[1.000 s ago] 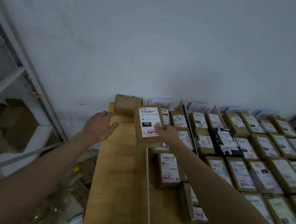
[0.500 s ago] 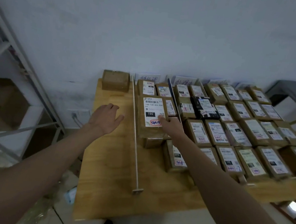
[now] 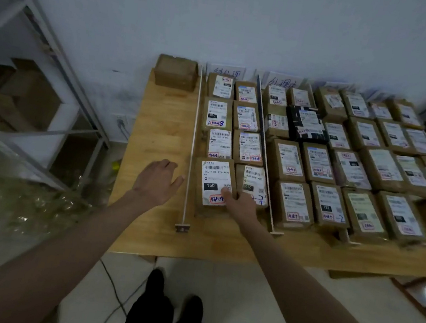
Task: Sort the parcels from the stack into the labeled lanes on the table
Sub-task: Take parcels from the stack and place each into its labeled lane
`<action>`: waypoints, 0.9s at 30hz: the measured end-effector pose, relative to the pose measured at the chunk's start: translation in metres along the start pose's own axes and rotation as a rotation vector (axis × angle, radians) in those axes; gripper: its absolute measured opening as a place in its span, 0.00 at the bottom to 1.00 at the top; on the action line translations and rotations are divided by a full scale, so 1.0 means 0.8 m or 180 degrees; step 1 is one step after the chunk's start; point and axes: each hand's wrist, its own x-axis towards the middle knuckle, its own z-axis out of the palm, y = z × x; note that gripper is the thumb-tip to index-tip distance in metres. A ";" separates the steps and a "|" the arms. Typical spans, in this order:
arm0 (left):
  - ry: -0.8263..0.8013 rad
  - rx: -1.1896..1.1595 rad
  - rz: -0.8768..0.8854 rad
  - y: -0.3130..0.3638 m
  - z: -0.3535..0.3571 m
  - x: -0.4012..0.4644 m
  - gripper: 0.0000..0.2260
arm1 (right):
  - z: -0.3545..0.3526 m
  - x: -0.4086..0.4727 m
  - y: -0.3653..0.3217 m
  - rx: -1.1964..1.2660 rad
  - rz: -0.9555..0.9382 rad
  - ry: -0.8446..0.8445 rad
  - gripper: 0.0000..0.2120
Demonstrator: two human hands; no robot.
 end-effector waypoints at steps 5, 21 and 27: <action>-0.0081 0.0043 -0.0075 -0.001 0.024 -0.006 0.23 | 0.024 0.023 0.021 0.0075 0.0143 -0.0037 0.19; -0.0138 -0.0151 0.0073 -0.002 0.063 0.020 0.20 | 0.062 0.082 0.028 -0.1028 0.0207 -0.0081 0.17; -0.0154 -0.0425 0.0202 0.035 0.088 0.026 0.30 | 0.039 0.071 0.021 -0.0897 -0.0141 0.0365 0.13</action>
